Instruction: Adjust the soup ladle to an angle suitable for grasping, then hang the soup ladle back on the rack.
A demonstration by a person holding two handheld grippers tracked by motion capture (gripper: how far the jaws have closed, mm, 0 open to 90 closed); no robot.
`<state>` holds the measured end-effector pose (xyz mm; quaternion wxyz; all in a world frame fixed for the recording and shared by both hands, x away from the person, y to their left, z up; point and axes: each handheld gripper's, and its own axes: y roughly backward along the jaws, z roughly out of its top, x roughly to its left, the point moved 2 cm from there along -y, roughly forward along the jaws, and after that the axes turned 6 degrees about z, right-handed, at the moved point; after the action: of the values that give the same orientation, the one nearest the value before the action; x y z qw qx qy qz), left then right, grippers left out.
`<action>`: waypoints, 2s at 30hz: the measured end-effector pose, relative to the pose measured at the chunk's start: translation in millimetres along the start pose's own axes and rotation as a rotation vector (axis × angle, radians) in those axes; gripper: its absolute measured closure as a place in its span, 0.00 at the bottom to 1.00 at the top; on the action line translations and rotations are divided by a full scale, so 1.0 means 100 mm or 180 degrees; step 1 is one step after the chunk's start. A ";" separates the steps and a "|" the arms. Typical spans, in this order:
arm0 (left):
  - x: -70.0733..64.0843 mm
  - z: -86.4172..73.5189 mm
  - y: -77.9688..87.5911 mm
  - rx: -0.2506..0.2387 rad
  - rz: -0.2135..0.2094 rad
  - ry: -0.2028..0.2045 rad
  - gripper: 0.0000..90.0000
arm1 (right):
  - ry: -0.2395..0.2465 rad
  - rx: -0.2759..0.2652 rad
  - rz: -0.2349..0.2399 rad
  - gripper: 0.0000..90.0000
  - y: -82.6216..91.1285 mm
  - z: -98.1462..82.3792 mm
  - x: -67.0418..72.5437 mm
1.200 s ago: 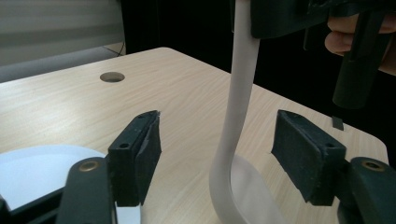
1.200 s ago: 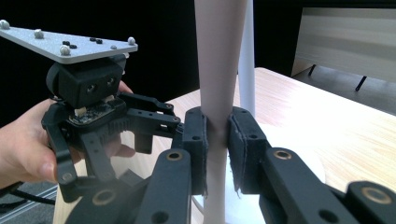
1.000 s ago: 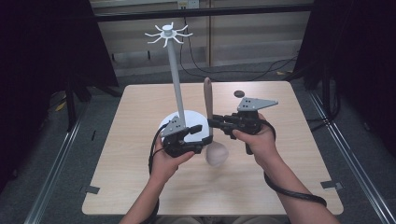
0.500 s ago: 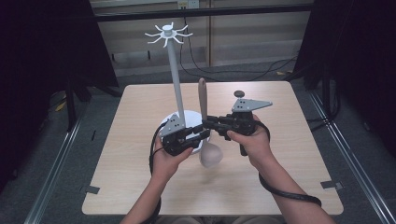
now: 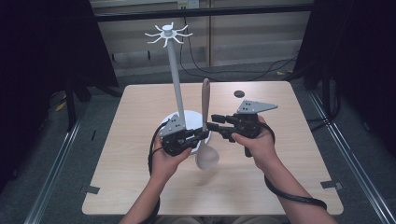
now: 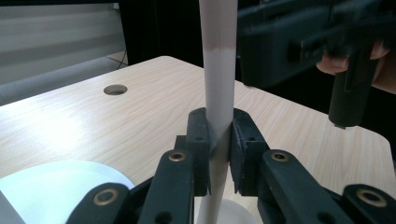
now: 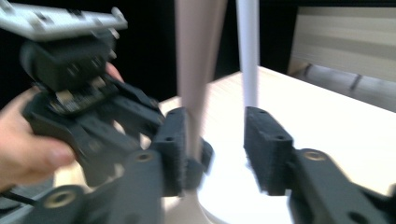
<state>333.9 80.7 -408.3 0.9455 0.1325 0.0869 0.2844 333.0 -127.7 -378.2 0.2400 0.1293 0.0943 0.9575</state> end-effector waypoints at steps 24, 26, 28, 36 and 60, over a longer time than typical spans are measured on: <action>0.11 0.16 0.09 -0.0075 0.0079 0.0014 0.89 | -0.0095 0.0741 -0.0503 0.11 0.18 -0.78 -0.24; 0.11 0.19 0.09 -0.0098 0.0043 0.0025 0.89 | -0.0104 0.0770 -0.0520 0.10 0.18 -0.83 -0.25; 0.11 0.21 0.10 -0.0088 0.0045 0.0034 0.89 | -0.0094 0.0782 -0.0524 0.10 0.19 -0.86 -0.24; 0.12 0.30 0.10 -0.0097 0.0024 0.0010 0.89 | -0.0112 0.0879 -0.0509 0.08 0.21 -1.02 -0.23; 0.18 0.55 0.08 -0.0169 0.0013 0.0016 0.89 | -0.0187 0.0896 -0.0508 0.06 0.29 -1.10 -0.23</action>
<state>357.8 86.8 -355.3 0.9479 0.1069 0.0815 0.2888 307.6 -177.3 -479.9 0.2975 0.1817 0.2304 0.9085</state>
